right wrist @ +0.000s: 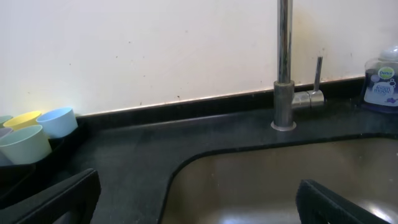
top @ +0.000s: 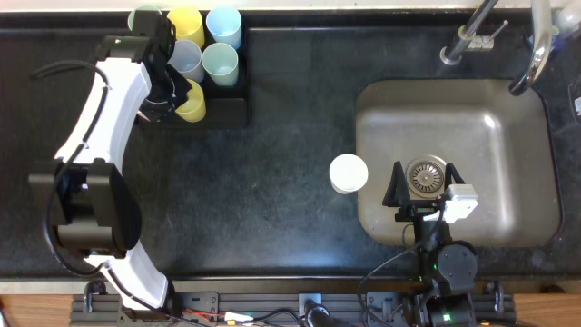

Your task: Store Cups

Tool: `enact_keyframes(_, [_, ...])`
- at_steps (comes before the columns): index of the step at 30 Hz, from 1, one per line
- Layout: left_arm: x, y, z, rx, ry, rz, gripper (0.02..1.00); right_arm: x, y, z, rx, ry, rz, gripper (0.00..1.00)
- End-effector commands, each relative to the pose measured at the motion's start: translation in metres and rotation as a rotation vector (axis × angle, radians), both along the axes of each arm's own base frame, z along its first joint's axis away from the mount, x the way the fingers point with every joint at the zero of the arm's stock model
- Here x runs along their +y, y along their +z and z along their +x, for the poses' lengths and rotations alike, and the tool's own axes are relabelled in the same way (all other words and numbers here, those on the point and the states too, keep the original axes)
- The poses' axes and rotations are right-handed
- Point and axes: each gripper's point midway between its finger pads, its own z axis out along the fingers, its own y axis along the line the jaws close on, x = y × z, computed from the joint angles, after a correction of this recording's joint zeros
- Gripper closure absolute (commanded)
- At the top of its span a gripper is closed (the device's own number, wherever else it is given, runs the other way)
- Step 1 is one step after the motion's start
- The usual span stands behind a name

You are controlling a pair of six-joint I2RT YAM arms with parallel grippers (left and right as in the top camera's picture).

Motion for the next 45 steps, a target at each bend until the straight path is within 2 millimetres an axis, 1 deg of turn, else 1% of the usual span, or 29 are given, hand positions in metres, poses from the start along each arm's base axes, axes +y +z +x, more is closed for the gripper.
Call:
enact_keyframes(1, [0.004,0.000,0.001,0.000,0.009,0.015,0.244,0.000,-0.003,0.000,0.000,0.000,0.005,0.005])
enact_keyframes(3, [0.004,0.007,0.000,-0.012,0.009,0.014,0.132,0.000,-0.003,0.000,0.000,0.000,0.005,0.005])
enact_keyframes(4, [0.004,0.013,-0.001,-0.025,0.009,0.014,0.049,0.000,-0.003,0.000,0.000,0.000,0.005,0.003])
enact_keyframes(5, [0.004,0.022,-0.002,-0.045,0.008,0.013,0.020,0.000,-0.003,0.000,0.000,0.000,0.005,0.003])
enact_keyframes(6, [0.004,0.031,-0.003,-0.066,0.009,0.012,0.020,0.000,-0.003,0.000,0.000,0.000,0.005,0.007])
enact_keyframes(9, [0.005,0.067,-0.010,-0.148,0.010,0.009,0.020,0.000,-0.003,0.000,0.000,0.000,0.005,0.005])
enact_keyframes(11, [0.005,0.096,-0.019,-0.212,0.010,0.007,0.020,0.000,-0.003,0.000,0.000,0.000,0.005,0.003])
enact_keyframes(13, [0.007,0.121,-0.033,-0.262,0.014,0.014,0.023,0.000,-0.003,0.000,0.000,0.000,0.005,0.003])
enact_keyframes(15, [0.013,0.144,-0.053,-0.291,0.021,0.040,0.023,0.000,-0.003,0.000,0.000,0.000,0.005,0.005])
enact_keyframes(17, [0.022,0.162,-0.080,-0.295,0.035,0.086,0.020,0.000,-0.003,0.000,0.000,0.000,0.005,0.003])
enact_keyframes(19, [0.031,0.173,-0.116,-0.276,0.042,0.134,0.020,0.000,-0.003,0.000,0.000,0.000,0.005,0.005])
enact_keyframes(21, [0.037,0.172,-0.145,-0.257,0.048,0.163,0.020,0.000,-0.003,0.000,0.000,0.000,0.005,0.003])
enact_keyframes(22, [0.039,0.166,-0.163,-0.242,0.049,0.168,0.020,0.000,-0.003,0.000,0.000,0.000,0.005,0.003])
enact_keyframes(23, [0.039,0.156,-0.177,-0.235,0.048,0.169,0.020,0.000,-0.003,0.000,0.000,0.000,0.005,0.003])
enact_keyframes(24, [0.040,0.146,-0.188,-0.238,0.049,0.169,0.020,0.000,-0.003,0.000,0.000,0.000,0.005,0.005])
enact_keyframes(25, [0.040,0.131,-0.199,-0.243,0.049,0.168,0.020,0.000,-0.003,0.000,0.000,0.000,0.005,0.003])
enact_keyframes(27, [0.039,0.100,-0.210,-0.286,0.042,0.157,0.020,0.000,-0.003,0.000,0.000,0.000,0.005,0.003])
enact_keyframes(28, [0.036,0.087,-0.208,-0.330,0.001,0.153,0.020,0.000,-0.003,0.000,0.000,0.000,0.005,0.003])
enact_keyframes(29, [0.030,0.074,-0.199,-0.410,-0.091,0.153,0.020,0.000,-0.003,0.000,0.000,0.000,0.005,0.003])
enact_keyframes(30, [0.022,0.067,-0.184,-0.521,-0.218,0.166,0.020,0.000,-0.003,0.000,0.000,0.000,0.005,0.005])
enact_keyframes(31, [0.014,0.067,-0.170,-0.634,-0.329,0.194,0.020,0.000,-0.003,0.000,0.000,0.000,0.005,0.003])
enact_keyframes(33, [-0.001,0.082,-0.144,-0.920,-0.510,0.293,0.020,0.000,-0.003,0.000,0.000,0.000,0.005,0.003])
enact_keyframes(34, [-0.006,0.092,-0.138,-1.041,-0.560,0.342,0.020,0.000,-0.003,0.000,0.000,0.000,0.005,0.003])
enact_keyframes(36, [-0.013,0.116,-0.136,-1.275,-0.607,0.449,0.020,0.000,-0.003,0.000,0.000,0.000,0.005,0.003])
enact_keyframes(38, [-0.012,0.130,-0.143,-1.405,-0.599,0.521,0.020,0.000,-0.003,0.000,0.000,0.000,0.005,0.003])
enact_keyframes(39, [-0.012,0.131,-0.146,-1.435,-0.603,0.550,0.020,0.000,-0.003,0.000,0.000,0.000,0.005,0.003])
enact_keyframes(41, [-0.012,0.125,-0.150,-1.437,-0.633,0.605,0.020,0.000,-0.003,0.000,0.000,0.000,0.005,0.003])
enact_keyframes(43, [-0.011,0.106,-0.152,-1.380,-0.676,0.637,0.020,0.000,-0.003,0.000,0.000,0.000,0.005,0.003])
enact_keyframes(45, [-0.011,0.082,-0.154,-1.295,-0.720,0.636,0.020,0.000,-0.003,0.000,0.000,0.000,0.005,0.003])
